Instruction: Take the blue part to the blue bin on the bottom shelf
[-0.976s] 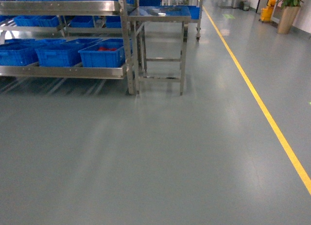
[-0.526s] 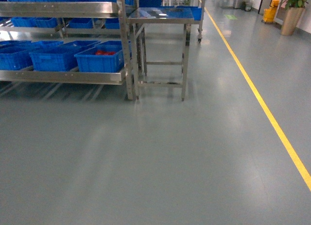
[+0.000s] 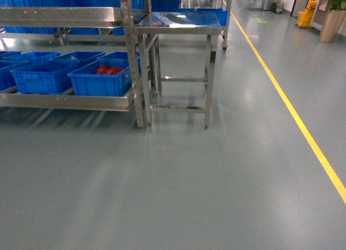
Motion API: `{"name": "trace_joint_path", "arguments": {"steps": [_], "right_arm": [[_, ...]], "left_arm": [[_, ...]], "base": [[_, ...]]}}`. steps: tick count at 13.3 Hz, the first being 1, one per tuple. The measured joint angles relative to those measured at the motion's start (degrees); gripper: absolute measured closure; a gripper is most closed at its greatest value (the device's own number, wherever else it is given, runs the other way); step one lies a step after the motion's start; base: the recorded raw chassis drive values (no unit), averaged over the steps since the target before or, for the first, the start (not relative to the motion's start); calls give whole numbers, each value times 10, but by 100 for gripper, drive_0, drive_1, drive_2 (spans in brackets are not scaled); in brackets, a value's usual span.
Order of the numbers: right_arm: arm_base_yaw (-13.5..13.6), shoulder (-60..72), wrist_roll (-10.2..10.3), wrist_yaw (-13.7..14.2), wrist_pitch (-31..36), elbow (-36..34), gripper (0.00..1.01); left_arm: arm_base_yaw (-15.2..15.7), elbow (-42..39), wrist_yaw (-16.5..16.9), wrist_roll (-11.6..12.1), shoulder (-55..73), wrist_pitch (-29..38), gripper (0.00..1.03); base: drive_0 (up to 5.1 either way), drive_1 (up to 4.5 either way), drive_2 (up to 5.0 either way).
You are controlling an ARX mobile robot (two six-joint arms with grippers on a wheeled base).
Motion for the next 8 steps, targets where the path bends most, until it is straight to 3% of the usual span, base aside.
{"name": "trace_joint_path", "arguments": {"steps": [8], "right_arm": [[0,0,0,0,0,0,3]], "left_arm": [[0,0,0,0,1,-2,60]], "base": [[-7,425,-439]]}}
